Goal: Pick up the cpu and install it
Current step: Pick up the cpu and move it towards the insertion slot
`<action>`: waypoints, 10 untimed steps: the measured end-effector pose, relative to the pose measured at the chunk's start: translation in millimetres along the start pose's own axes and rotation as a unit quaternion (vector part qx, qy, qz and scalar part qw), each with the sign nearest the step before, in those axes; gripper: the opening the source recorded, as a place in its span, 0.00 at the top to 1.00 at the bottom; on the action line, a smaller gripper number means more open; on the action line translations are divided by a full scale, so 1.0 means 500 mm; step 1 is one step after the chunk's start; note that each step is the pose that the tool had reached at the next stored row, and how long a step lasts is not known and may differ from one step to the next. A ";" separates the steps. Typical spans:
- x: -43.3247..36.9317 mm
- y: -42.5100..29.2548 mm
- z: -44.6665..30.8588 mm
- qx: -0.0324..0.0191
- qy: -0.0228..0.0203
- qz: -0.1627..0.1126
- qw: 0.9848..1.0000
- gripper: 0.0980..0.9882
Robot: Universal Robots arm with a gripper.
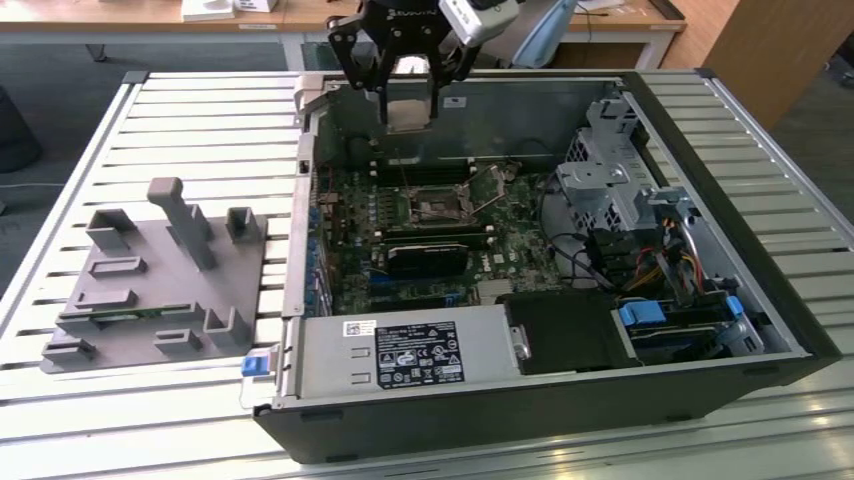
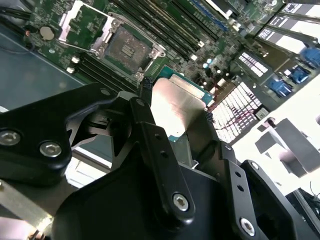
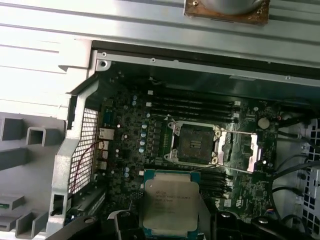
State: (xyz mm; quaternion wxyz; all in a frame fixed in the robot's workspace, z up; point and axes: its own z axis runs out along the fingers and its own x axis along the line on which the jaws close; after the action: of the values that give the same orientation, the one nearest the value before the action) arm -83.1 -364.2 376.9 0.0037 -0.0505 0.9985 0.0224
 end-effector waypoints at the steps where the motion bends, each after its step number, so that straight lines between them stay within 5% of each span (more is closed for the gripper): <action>1: -0.006 0.001 0.000 0.000 0.000 0.000 1.000 0.52; 10: -0.059 0.004 0.002 0.000 -0.002 0.000 1.000 0.52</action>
State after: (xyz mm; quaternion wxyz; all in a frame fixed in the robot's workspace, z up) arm -54.0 -359.3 376.2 0.0053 -0.0505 0.9985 0.0223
